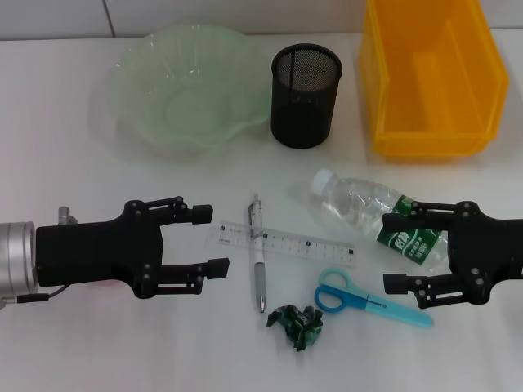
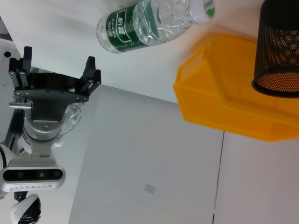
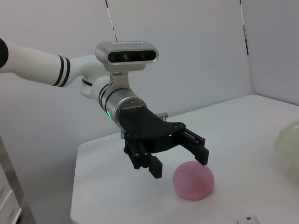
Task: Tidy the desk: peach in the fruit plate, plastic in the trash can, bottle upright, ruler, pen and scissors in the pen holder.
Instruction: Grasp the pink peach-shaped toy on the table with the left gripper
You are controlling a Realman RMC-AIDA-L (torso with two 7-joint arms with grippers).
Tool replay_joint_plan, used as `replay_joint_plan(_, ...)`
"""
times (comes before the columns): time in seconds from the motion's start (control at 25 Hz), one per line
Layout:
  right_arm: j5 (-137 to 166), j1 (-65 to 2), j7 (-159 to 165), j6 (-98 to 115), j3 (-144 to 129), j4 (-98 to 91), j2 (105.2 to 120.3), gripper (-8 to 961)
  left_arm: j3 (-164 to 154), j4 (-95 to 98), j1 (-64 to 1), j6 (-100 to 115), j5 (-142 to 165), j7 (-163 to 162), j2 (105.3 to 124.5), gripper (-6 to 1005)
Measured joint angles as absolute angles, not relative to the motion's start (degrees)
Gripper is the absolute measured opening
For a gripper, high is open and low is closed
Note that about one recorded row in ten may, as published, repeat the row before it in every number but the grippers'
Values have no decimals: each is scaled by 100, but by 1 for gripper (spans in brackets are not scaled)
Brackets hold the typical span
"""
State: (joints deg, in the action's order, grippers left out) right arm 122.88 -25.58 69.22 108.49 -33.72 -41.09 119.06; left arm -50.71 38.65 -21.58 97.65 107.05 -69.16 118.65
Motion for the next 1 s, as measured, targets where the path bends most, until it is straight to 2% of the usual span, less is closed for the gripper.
replay_joint_plan(0.52, 12286, -2515, 6908, 10774, -3365, -4094, 11909, 827, -5012, 3920, -2062, 9821, 10675, -6917, 11857, 792)
replay_joint_plan(0.76, 12296, -2487, 6908, 10732, -3357, -4026, 11910, 828, -4142, 4172, -1457, 9486, 10708, -6681, 11837, 784)
replay_joint_plan(1.0, 12312, -2482, 6908, 10696, -3374, -4016, 11909, 828, -4131, 4139, -1179, 8955, 10829, -6561, 11829, 775)
